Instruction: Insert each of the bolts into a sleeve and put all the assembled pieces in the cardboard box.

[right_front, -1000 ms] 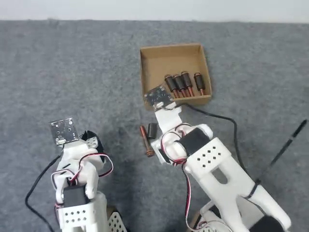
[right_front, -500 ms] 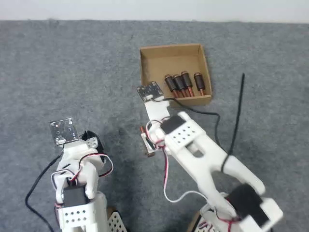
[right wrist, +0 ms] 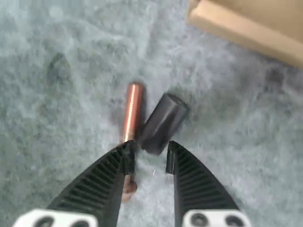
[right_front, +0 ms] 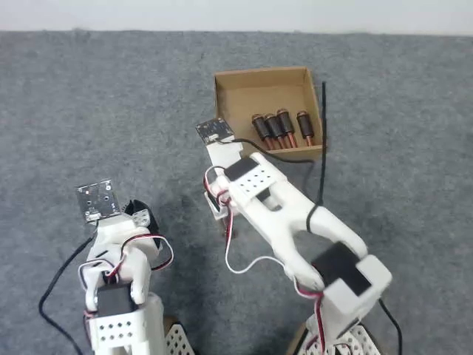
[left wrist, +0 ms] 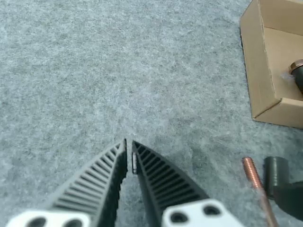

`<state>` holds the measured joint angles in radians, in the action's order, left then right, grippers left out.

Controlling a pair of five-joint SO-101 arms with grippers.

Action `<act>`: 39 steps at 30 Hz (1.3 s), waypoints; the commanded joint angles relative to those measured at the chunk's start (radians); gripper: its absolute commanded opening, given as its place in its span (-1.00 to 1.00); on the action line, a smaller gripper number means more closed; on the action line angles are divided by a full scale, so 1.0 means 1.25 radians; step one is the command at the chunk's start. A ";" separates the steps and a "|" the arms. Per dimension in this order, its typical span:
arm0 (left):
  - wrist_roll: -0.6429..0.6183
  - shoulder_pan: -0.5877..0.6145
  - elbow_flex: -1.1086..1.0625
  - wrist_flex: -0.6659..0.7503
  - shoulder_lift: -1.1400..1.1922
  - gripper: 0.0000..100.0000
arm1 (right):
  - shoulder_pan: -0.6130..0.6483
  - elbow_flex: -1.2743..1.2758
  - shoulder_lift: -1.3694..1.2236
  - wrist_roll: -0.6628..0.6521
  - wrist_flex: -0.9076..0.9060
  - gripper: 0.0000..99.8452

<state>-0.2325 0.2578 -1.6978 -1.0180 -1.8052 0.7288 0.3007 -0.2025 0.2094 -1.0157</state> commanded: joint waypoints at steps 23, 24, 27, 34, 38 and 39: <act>0.014 0.002 0.010 0.009 -0.011 -0.98 | -0.101 -0.129 0.001 0.009 -0.137 -0.99; 0.014 0.002 0.010 0.009 -0.011 -0.98 | -0.110 -0.128 0.023 0.009 -0.157 -0.99; 0.014 0.002 0.010 0.009 -0.011 -0.98 | -0.144 -0.128 0.080 0.009 -0.224 -0.99; 0.014 0.002 0.010 0.009 -0.011 -0.98 | -0.218 0.006 0.223 0.005 -0.244 -0.99; 0.014 0.002 0.010 0.009 -0.011 -0.98 | -0.267 0.108 0.330 0.005 -0.220 -0.99; 0.014 0.002 0.010 0.009 -0.011 -0.98 | -0.280 0.133 0.354 0.004 -0.213 -0.99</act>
<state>-0.2325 0.2578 -1.6978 -1.0180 -1.8052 0.4296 0.4204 0.0997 0.2110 -1.3057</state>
